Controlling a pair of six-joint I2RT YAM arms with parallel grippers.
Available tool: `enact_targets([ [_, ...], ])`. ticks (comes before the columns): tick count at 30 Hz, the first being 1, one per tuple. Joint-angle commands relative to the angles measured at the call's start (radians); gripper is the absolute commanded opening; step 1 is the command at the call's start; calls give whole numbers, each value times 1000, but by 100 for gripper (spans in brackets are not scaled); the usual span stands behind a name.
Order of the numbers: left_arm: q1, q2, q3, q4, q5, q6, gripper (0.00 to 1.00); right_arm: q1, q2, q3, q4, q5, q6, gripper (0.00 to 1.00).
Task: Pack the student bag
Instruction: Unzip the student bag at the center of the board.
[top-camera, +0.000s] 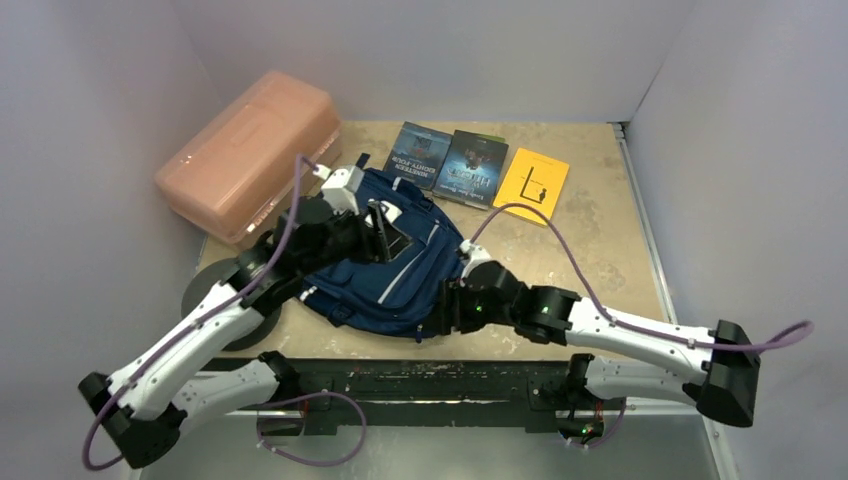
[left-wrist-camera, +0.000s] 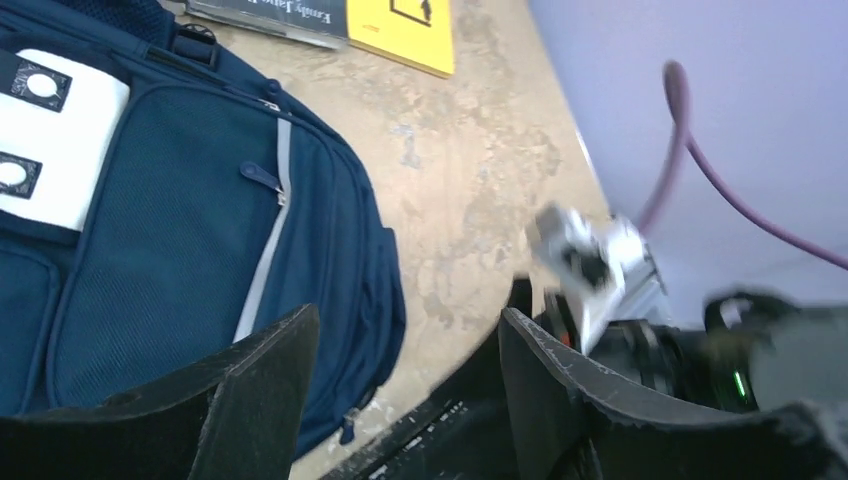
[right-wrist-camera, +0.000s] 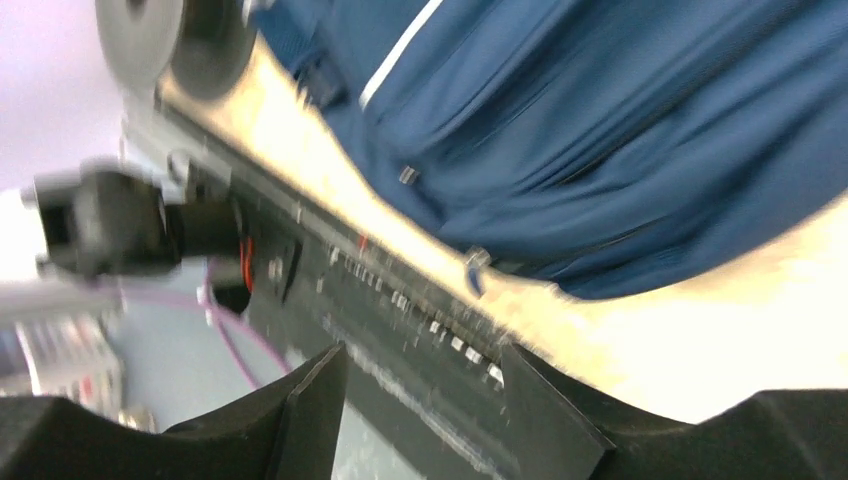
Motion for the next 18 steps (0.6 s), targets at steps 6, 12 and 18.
enact_targets([
  [6,-387,-178,-240,-119,-210,-260,62,-358,-129,-44,-34,-87,61,73],
  [12,-782,63,-180,-213,-647,-482,63,-376,25,-1,12,-129,135,76],
  [18,-838,316,-28,-361,-718,-614,61,-375,75,-6,61,-59,183,69],
])
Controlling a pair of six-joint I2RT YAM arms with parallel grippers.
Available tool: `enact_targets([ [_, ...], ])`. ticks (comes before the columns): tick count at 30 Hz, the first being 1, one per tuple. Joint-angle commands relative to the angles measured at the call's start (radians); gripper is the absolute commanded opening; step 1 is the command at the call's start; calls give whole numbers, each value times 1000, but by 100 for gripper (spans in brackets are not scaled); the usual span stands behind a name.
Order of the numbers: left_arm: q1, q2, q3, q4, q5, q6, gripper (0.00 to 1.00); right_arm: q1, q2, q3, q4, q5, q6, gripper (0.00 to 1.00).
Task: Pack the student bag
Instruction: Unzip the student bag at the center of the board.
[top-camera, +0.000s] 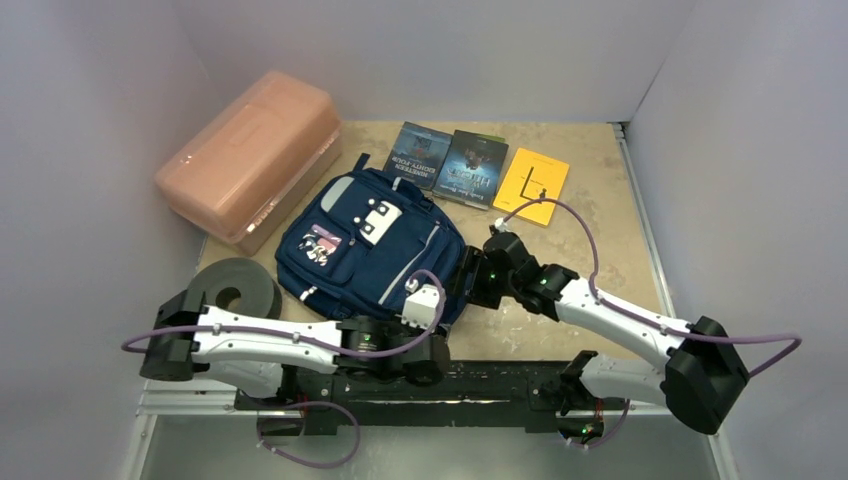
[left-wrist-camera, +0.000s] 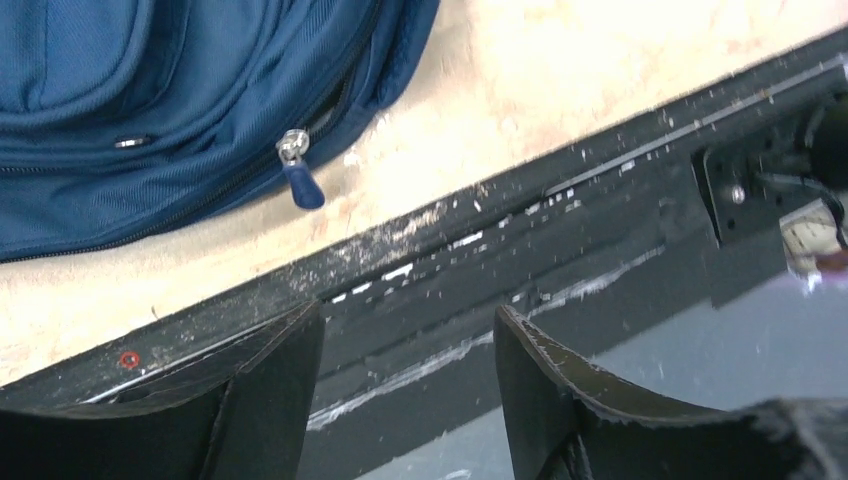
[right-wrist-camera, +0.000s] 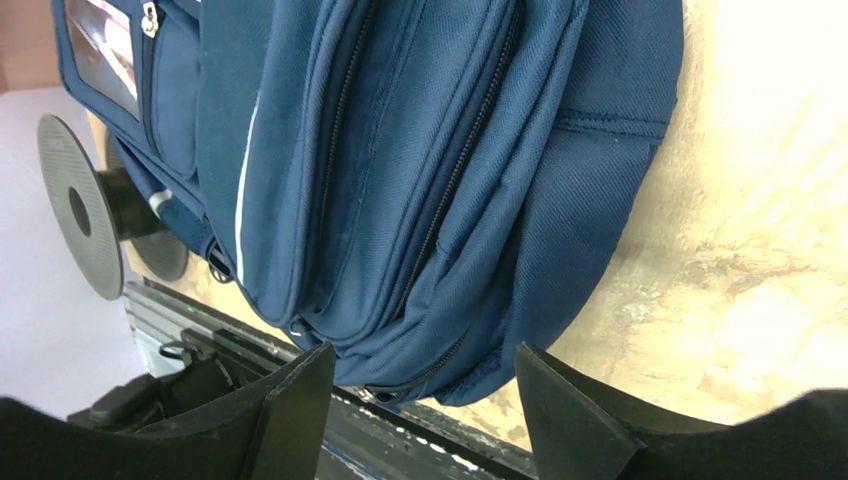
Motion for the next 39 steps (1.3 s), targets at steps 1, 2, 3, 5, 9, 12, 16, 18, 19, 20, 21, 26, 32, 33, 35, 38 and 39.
enact_targets([
  [1,-10,66,79,-81,-157,-171,60,-3,9,35,69,43,47,66],
  [2,-10,57,60,-52,-153,-181,60,-3,17,38,68,48,47,62],
  [3,-10,45,35,-24,-147,-188,60,-3,23,38,69,52,48,59],
  [5,-9,12,-9,29,-138,-198,60,-3,34,28,83,50,66,57],
  [9,-8,-12,-50,53,-127,-245,66,-3,75,18,116,73,82,58],
  [12,1,-11,-78,59,-107,-306,68,-3,124,13,161,85,95,57],
  [16,62,5,-116,95,-33,-336,66,-3,194,30,198,78,92,33],
  [18,82,13,-132,139,-38,-306,64,-2,195,53,172,78,89,6],
  [19,93,18,-134,149,-41,-298,63,-3,184,58,160,78,96,0],
  [20,104,30,-133,156,-45,-291,62,-3,168,58,151,78,103,0],
  [21,117,44,-130,162,-45,-283,61,-3,151,57,143,83,111,0],
  [26,179,123,-96,167,-31,-229,56,-2,84,52,102,94,134,0],
  [32,226,153,-79,112,-73,-207,47,-3,46,38,88,80,167,0],
  [33,230,154,-77,110,-82,-196,45,-4,44,38,87,78,171,0],
  [35,234,161,-67,120,-93,-162,41,-3,43,39,88,78,174,0],
  [38,234,178,-55,164,-87,-109,35,-3,44,47,85,78,175,0],
  [39,234,184,-54,182,-81,-83,31,-2,44,49,83,78,175,0],
])
